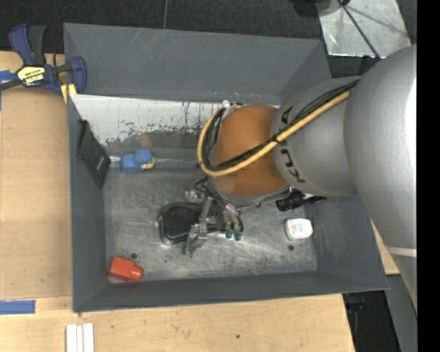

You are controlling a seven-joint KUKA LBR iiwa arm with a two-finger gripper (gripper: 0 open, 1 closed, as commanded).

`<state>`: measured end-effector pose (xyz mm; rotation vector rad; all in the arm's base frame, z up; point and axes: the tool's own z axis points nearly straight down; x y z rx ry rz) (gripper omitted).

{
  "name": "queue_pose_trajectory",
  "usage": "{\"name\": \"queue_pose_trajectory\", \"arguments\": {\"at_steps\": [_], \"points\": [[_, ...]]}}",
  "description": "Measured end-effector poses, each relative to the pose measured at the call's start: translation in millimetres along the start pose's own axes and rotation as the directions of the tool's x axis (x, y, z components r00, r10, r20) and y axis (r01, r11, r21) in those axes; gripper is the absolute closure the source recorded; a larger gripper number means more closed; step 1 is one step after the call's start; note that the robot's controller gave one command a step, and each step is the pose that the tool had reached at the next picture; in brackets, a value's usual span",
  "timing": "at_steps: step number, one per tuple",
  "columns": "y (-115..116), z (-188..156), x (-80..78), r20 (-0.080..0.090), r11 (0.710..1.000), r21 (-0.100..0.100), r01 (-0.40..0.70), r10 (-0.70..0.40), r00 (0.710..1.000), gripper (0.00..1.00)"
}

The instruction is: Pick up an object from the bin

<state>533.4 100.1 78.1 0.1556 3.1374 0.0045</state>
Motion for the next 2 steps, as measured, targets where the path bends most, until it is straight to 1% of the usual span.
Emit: {"name": "queue_pose_trajectory", "arguments": {"at_steps": [1, 2], "points": [[18, -122, 1.5, 0.003, 0.999, 0.002, 0.032, -0.032, 0.999, 1.0], [8, -187, 17.8, 0.001, 1.0, 0.003, -0.015, 0.015, 1.0, 1.0]]}}
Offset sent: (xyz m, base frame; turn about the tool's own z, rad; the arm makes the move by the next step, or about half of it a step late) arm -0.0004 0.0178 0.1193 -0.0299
